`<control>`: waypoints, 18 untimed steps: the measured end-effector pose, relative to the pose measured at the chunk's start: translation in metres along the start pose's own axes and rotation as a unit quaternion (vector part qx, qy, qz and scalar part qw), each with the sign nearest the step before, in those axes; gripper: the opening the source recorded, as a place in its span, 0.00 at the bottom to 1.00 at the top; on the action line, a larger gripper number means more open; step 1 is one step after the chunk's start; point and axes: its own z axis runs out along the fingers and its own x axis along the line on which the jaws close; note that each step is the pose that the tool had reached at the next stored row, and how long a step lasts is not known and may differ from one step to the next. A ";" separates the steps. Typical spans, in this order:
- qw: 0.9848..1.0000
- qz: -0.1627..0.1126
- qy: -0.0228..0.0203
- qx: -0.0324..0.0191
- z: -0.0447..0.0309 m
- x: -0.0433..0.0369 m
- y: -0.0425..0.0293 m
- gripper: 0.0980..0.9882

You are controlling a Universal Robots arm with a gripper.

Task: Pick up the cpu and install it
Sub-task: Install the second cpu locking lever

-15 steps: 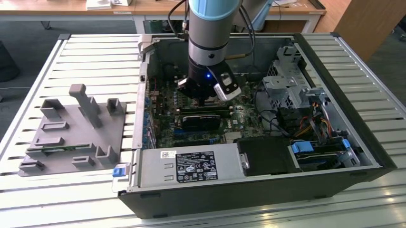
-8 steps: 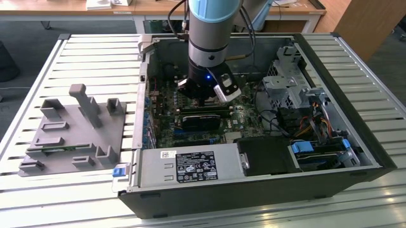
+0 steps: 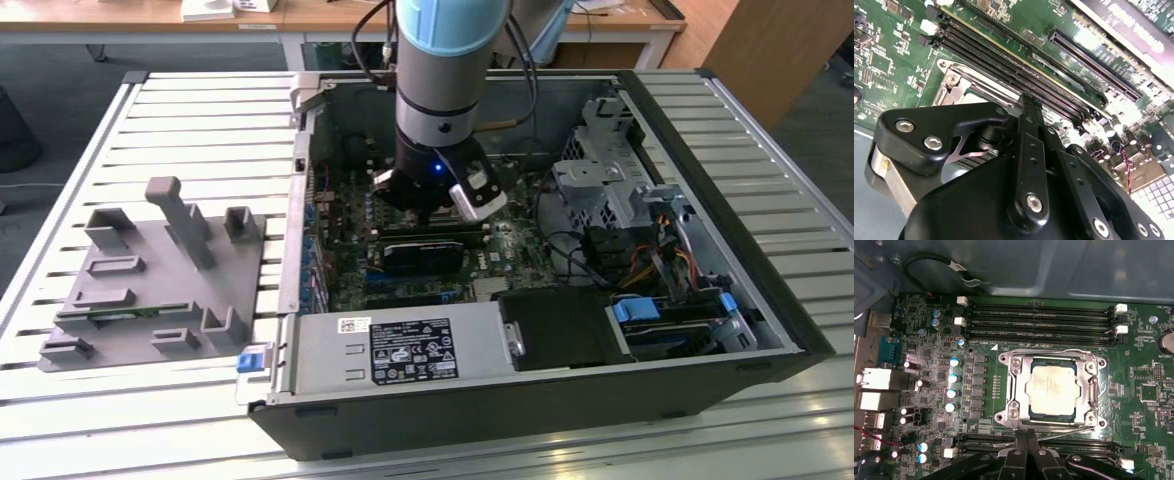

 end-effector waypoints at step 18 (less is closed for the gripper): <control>1.000 0.000 0.000 -0.002 0.0031 0.0127 -0.0050 0.01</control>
